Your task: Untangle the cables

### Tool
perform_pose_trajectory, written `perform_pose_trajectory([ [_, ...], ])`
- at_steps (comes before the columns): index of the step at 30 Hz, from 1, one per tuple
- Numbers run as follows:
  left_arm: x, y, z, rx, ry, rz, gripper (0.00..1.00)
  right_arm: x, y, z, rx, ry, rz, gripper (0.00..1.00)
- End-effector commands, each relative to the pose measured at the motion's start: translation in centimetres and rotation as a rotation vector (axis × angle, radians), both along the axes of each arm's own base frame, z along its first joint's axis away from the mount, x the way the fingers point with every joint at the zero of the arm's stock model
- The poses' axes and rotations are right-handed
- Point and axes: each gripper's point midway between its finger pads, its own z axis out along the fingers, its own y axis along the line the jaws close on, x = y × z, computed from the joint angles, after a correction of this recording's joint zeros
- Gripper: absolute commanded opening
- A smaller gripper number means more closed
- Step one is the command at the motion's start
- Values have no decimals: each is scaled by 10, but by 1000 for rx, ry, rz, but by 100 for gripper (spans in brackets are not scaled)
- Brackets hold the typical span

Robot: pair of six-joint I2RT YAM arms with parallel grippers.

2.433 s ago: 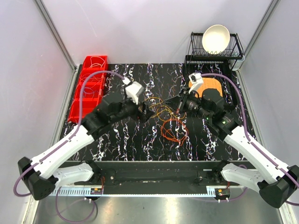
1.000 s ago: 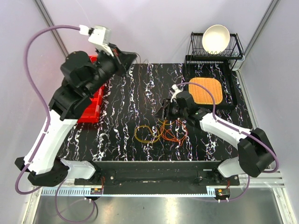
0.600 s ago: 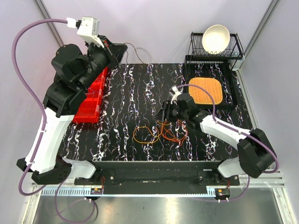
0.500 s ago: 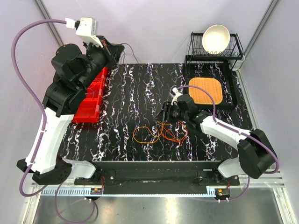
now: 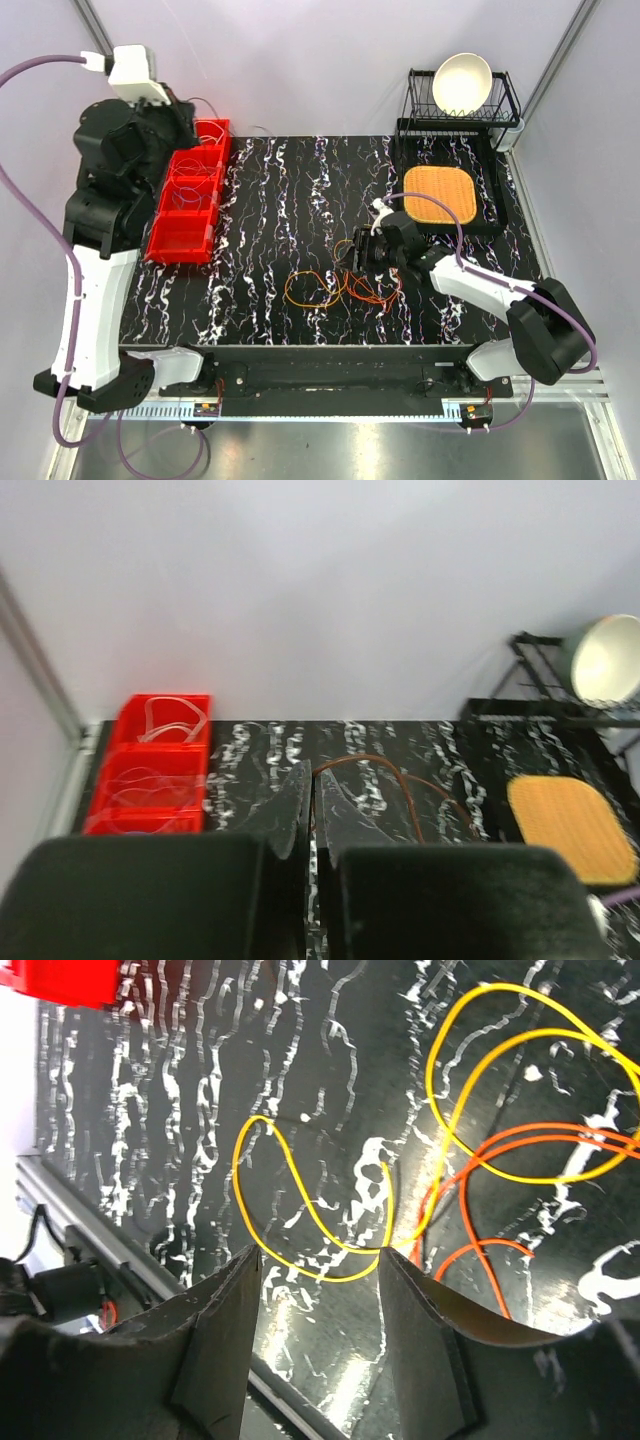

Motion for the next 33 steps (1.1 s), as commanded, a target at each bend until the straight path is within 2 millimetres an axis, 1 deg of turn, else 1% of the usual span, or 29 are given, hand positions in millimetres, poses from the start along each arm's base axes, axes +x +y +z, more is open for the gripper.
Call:
perform_pose_trajectory([
  [1, -11, 41, 26, 27, -72, 144, 0, 7, -8, -3, -30, -49, -22, 56],
  [2, -11, 50, 33, 20, -89, 172, 0, 6, -11, -11, -45, -39, -28, 56],
  [3, -12, 53, 37, 14, -99, 183, 0, 6, -10, -13, -44, -43, -26, 56],
  [4, -13, 60, 42, 11, -109, 203, 0, 5, -11, -19, -51, -35, -28, 56],
  [5, -16, 63, 51, 5, -131, 216, 0, 4, -11, -24, -44, -34, -27, 56],
  [10, -27, 88, 83, -6, -211, 316, 0, 0, -10, -22, -23, -52, 0, 55],
  [11, -32, 91, 93, -12, -237, 325, 0, -2, -9, -23, -20, -57, 9, 56],
  [13, -36, 95, 102, -15, -258, 343, 0, -3, -9, -24, -13, -59, 17, 55],
  [14, -41, 96, 110, -20, -282, 347, 0, -3, -8, -22, -8, -67, 19, 56],
  [17, -47, 102, 120, -20, -313, 373, 0, -4, -7, -22, -3, -67, 24, 55],
  [23, -61, 116, 147, -7, -397, 448, 0, -4, -6, -24, -1, -61, 35, 55],
  [26, -66, 121, 156, 9, -430, 475, 0, -6, -5, -25, 2, -60, 44, 55],
  [28, -63, 122, 157, 21, -435, 479, 0, -6, -5, -25, 3, -58, 47, 56],
  [31, -58, 121, 154, 30, -425, 483, 0, -6, -4, -24, 4, -61, 47, 55],
  [33, -53, 122, 149, 43, -409, 488, 0, -6, -4, -24, 4, -61, 45, 55],
])
